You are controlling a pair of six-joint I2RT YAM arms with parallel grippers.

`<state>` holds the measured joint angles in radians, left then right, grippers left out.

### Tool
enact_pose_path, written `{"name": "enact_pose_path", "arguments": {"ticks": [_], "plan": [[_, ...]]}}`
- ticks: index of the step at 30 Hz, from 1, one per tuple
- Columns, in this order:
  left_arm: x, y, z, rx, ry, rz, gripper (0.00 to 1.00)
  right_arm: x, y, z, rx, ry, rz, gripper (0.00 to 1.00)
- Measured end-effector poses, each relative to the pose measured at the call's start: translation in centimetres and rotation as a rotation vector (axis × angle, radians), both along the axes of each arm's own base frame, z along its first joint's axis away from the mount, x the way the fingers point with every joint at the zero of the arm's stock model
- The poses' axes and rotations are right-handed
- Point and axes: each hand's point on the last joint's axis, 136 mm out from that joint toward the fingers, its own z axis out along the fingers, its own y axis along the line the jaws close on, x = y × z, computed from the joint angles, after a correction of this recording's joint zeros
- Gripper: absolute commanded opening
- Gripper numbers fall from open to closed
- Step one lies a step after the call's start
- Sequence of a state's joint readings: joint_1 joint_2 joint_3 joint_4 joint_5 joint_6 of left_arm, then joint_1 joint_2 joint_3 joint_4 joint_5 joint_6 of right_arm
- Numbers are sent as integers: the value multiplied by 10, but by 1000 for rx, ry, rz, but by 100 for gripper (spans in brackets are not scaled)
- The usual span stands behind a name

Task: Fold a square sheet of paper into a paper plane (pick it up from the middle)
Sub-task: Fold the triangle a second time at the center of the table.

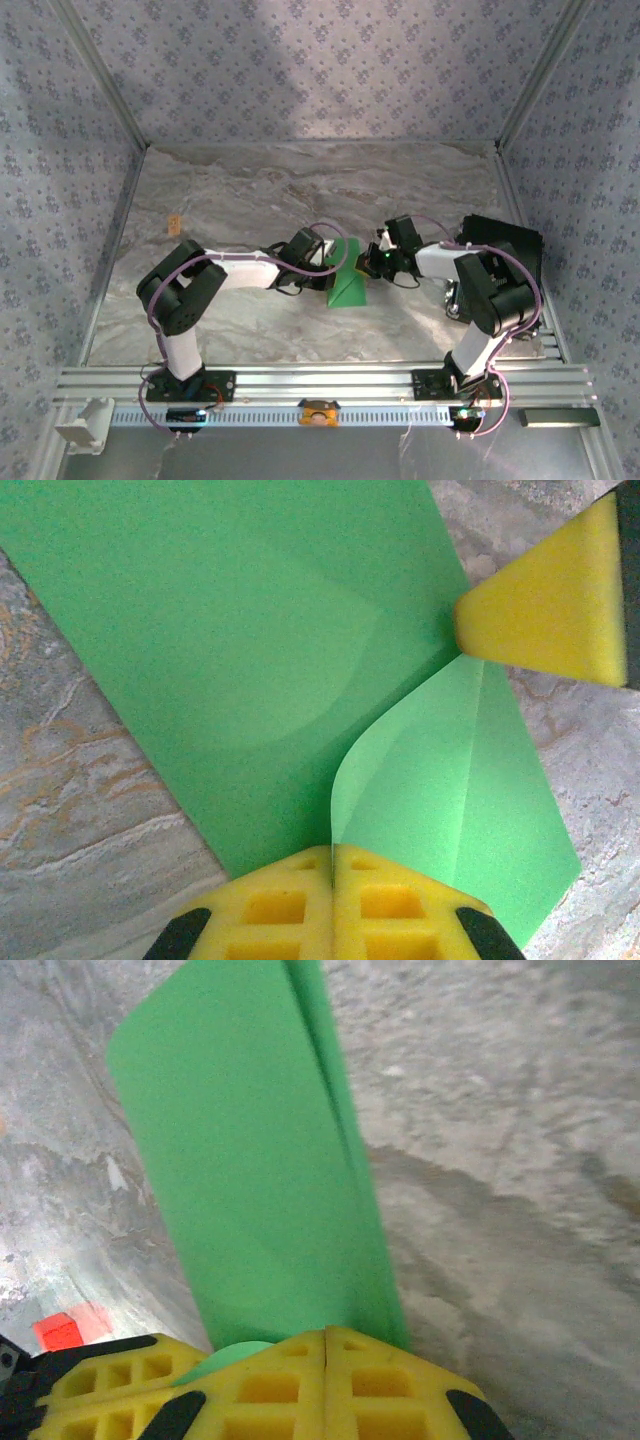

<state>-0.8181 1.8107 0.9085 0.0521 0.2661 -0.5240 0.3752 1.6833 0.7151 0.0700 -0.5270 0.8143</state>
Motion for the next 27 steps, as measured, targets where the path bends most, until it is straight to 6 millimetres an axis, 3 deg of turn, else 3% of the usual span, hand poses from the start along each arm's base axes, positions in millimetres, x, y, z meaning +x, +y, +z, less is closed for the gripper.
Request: {"name": "enact_pose_path", "arguments": {"ticks": [9, 13, 18, 27], "plan": [[0, -1, 0, -4, 4, -4, 2, -1, -8, -2, 27, -12, -22, 7], [0, -2, 0, -5, 4, -4, 2, -1, -10, 14, 29, -33, -24, 7], [0, -2, 0, -3, 5, -4, 2, -5, 11, 30, 55, -72, 38, 6], [0, -2, 0, -3, 5, -4, 2, -25, 42, 16, 77, -25, 116, 4]]}}
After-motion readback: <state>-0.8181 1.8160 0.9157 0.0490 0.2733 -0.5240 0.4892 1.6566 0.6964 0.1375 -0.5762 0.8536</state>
